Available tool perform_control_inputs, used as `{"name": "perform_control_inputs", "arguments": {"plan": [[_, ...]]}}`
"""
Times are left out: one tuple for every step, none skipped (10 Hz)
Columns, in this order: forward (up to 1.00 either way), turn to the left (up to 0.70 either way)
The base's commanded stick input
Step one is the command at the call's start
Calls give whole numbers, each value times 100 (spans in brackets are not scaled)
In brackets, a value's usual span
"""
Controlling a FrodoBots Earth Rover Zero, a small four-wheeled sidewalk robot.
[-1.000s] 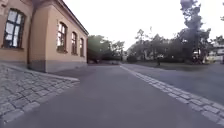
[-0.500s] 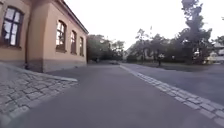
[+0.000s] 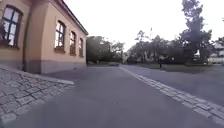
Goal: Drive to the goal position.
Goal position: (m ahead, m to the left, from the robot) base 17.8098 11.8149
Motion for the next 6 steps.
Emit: {"name": "perform_control_inputs", "arguments": {"plan": [[50, 0], [50, 0], [50, 0], [50, 0], [50, 0], [50, 0]]}}
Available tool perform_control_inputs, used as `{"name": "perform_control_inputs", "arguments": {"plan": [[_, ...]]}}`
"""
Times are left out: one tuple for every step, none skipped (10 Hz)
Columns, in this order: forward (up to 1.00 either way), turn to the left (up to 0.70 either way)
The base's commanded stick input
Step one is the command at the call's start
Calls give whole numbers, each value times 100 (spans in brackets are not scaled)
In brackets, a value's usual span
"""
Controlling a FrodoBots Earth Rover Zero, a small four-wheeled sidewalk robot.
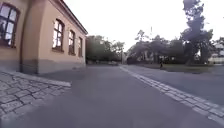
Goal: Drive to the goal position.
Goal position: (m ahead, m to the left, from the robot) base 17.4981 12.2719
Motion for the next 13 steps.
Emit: {"name": "perform_control_inputs", "arguments": {"plan": [[50, 0], [50, 0], [50, 0], [50, 0], [50, 0], [50, 0], [50, 0], [50, 0], [50, 0], [50, 0], [50, 0], [50, 0], [50, 0]]}}
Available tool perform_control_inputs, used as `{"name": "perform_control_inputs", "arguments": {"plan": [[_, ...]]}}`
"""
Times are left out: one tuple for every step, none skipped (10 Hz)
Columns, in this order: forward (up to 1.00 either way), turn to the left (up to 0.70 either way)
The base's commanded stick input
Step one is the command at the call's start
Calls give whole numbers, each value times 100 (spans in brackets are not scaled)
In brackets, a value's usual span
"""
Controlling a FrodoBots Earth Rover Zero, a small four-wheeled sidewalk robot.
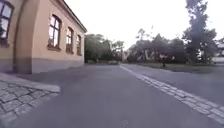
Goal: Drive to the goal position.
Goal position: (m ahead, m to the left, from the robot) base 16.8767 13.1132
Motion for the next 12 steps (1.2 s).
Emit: {"name": "perform_control_inputs", "arguments": {"plan": [[50, 0], [50, 0], [50, 0], [50, 0], [50, 0], [50, 0], [50, 0], [50, 0], [50, 0], [50, 0], [50, 0], [50, 0]]}}
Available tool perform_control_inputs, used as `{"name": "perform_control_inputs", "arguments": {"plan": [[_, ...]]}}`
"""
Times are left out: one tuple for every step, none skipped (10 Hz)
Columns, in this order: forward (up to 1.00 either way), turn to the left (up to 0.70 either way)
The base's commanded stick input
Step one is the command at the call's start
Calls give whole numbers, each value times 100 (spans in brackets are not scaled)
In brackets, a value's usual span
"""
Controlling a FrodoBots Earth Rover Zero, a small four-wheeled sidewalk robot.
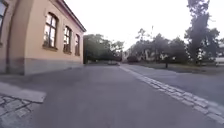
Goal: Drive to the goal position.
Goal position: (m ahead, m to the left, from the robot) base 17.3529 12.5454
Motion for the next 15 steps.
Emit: {"name": "perform_control_inputs", "arguments": {"plan": [[50, 0], [50, 0], [50, 0], [50, 0], [50, 0], [50, 0], [50, 0], [50, 0], [50, 0], [50, 0], [50, 0], [50, 0], [50, 0], [50, 0], [50, 0]]}}
